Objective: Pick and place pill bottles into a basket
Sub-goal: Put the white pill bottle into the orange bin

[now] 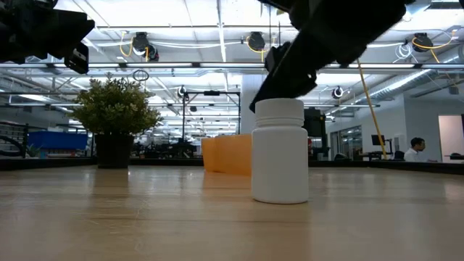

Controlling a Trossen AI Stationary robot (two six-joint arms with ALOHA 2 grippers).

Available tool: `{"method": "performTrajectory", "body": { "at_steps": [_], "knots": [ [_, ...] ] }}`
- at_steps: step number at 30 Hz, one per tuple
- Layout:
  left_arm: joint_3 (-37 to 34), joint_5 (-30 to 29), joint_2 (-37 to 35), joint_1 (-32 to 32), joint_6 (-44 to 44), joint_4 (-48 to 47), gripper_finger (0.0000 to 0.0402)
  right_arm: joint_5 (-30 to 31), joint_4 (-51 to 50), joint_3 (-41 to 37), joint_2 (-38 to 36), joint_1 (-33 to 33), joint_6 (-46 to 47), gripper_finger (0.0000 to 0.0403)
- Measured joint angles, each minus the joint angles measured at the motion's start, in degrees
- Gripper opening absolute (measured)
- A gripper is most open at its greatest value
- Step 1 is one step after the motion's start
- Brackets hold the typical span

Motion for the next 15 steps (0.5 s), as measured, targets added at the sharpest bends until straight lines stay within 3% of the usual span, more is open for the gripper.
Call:
{"method": "performTrajectory", "body": {
  "at_steps": [15],
  "knots": [
    [0.0,0.01,0.0,-0.01,0.0,0.06,0.0067,0.15,1.28,0.0,2.56,0.48,-0.33,0.027]
  ]
}}
